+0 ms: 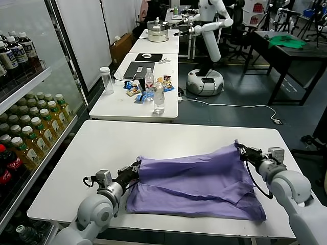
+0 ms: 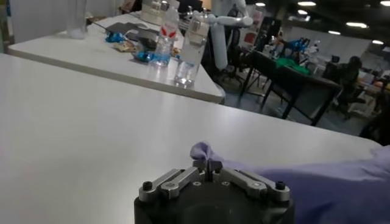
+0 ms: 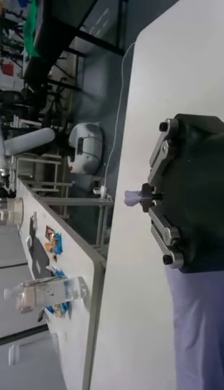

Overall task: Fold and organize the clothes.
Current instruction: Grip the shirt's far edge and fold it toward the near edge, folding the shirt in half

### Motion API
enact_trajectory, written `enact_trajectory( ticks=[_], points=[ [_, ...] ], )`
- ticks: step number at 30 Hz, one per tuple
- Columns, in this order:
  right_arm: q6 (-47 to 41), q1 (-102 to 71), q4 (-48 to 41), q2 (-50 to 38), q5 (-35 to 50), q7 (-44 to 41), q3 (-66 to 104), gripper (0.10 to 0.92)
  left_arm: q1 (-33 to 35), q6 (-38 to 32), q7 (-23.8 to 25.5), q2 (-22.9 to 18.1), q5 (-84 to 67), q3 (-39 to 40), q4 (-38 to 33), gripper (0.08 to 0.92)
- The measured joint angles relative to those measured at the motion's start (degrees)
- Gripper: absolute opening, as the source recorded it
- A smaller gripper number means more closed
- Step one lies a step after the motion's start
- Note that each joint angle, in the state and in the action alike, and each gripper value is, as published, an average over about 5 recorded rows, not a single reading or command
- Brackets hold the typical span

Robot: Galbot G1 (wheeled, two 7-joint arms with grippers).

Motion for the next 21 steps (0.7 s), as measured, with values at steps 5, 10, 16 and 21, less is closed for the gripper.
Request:
enact_trajectory(
  ticks=[5, 10, 16, 21],
  points=[
    [0.02, -4.88, 2.37, 0.39, -0.64, 0.1, 2.52, 0.112, 1.51, 1.01, 0.48, 1.59, -0.7, -0.21, -1.61, 0.102],
    [0.04, -8.62, 3.23, 1.24, -1.82, 0.23, 3.7, 0.112, 2.2, 2.02, 0.61, 2.42, -0.38, -0.13, -2.1, 0.102],
    [0.06, -10.67, 3.11, 2.3, -3.33, 0.69, 4.03, 0.112, 2.57, 2.92, 1.1, 2.98, 1.56, 0.52, -1.7, 0.104],
    [0.06, -10.99, 2.08, 3.14, -4.7, 0.81, 3.44, 0.115, 2.8, 3.48, 1.4, 2.8, 3.61, 0.87, -1.12, 0.177]
  ],
)
